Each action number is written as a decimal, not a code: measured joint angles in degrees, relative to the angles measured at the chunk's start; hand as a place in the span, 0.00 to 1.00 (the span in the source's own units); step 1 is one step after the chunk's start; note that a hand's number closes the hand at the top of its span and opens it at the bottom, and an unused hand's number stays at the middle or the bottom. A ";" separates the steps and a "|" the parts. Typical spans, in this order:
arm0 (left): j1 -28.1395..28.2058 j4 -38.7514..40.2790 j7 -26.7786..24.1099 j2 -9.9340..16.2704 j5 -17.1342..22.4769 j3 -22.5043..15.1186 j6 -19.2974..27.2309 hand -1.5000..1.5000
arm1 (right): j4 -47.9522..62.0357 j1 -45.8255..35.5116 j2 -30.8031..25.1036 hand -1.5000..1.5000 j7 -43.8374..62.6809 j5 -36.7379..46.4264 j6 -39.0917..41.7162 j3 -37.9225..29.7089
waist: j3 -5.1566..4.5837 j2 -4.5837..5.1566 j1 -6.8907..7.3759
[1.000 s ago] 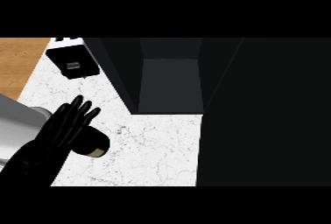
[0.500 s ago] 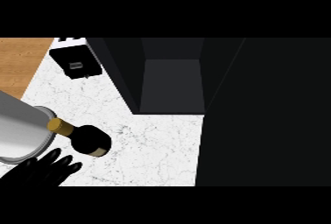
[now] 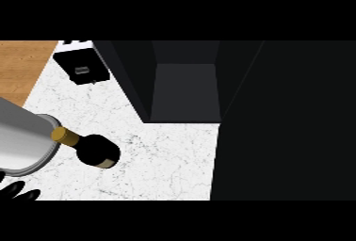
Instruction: Pick up the wine, place it into the cabinet and close the cabinet
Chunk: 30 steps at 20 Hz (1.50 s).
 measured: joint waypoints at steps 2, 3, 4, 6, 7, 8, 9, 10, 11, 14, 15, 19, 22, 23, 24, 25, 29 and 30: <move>1.24 -0.17 0.71 -0.92 0.36 0.74 -0.68 0.00 | -0.66 -0.07 0.11 0.00 0.79 -0.03 -0.19 -0.07 | 0.00 -0.02 -0.03; 1.98 -0.22 1.03 -0.91 1.38 2.10 -1.03 0.00 | -0.65 -0.73 0.41 0.00 1.51 0.41 -0.69 0.48 | 0.00 -0.02 0.03; 1.69 0.11 1.56 -0.31 3.08 3.34 -1.18 0.00 | -0.75 -1.68 0.77 0.00 2.40 1.00 -1.41 1.21 | 0.00 -0.01 0.01; 1.55 -1.11 2.83 0.39 5.46 5.47 0.42 0.00 | -1.03 -3.02 0.62 0.00 4.15 1.15 -1.86 1.07 | 0.00 0.00 -0.02; 2.28 -1.38 3.21 0.41 6.46 6.84 0.41 0.00 | -1.15 -4.00 0.68 0.00 5.23 1.21 -2.39 1.07 | 0.00 -0.01 0.06; 1.77 -1.54 3.66 0.75 7.40 7.94 1.35 0.00 | -1.31 -3.72 0.66 0.00 5.16 1.25 -2.27 1.02 | 0.00 -0.01 -0.03; 1.94 -1.56 4.20 0.85 8.31 9.29 1.33 0.00 | -1.43 -3.72 0.91 0.00 5.48 1.40 -2.56 1.43 | 0.00 -0.02 -0.04; 0.84 -1.40 4.81 1.08 8.63 9.67 2.43 0.00 | -1.49 -4.18 0.88 0.00 5.98 1.45 -2.72 1.04 | 0.01 0.00 -0.14; 0.84 -0.79 5.18 1.01 9.17 10.88 1.86 0.00 | -1.63 -4.21 1.04 0.00 6.22 1.62 -2.96 1.32 | 0.01 0.00 -0.15; -2.00 0.97 6.93 2.07 11.00 12.76 3.29 0.00 | -1.73 -3.43 1.74 0.00 5.63 2.87 -3.03 2.88 | 0.02 0.03 -0.38; -3.18 1.60 7.30 2.45 11.52 13.37 4.20 0.00 | -1.85 -4.34 1.39 0.00 6.48 2.87 -3.07 2.05 | 0.01 0.05 -0.42; -4.75 5.04 8.85 2.17 11.73 15.96 2.80 0.00 | -2.57 -4.60 1.24 0.00 7.50 3.03 -3.20 1.46 | 0.01 0.04 -0.48; -6.64 8.49 10.08 2.00 11.46 16.68 1.83 0.00 | -2.75 -5.37 1.51 0.00 8.24 3.43 -3.72 1.59 | 0.00 0.06 -0.53; -6.99 9.52 10.58 2.14 11.88 17.57 0.99 0.00 | -2.70 -5.78 1.57 0.00 8.47 3.55 -3.79 1.39 | 0.00 0.06 -0.47; -7.43 10.57 10.79 1.83 11.21 17.81 0.54 0.00 | -2.85 -5.75 1.41 0.00 8.75 3.58 -3.66 1.26 | 0.00 0.06 -0.52; -8.77 12.29 11.06 2.23 11.04 18.13 0.71 0.00 | -2.77 -5.52 1.67 0.00 8.12 3.69 -3.53 1.33 | 0.01 0.08 -0.59; -12.74 17.34 12.63 2.95 9.94 18.01 0.58 0.00 | -2.80 -5.50 1.67 0.00 7.78 3.84 -2.80 0.60 | 0.02 0.11 -0.72; -13.72 18.53 12.75 2.74 8.90 17.52 0.38 0.00 | -2.98 -6.30 1.85 0.00 9.03 3.94 -3.37 1.20 | 0.02 0.12 -0.78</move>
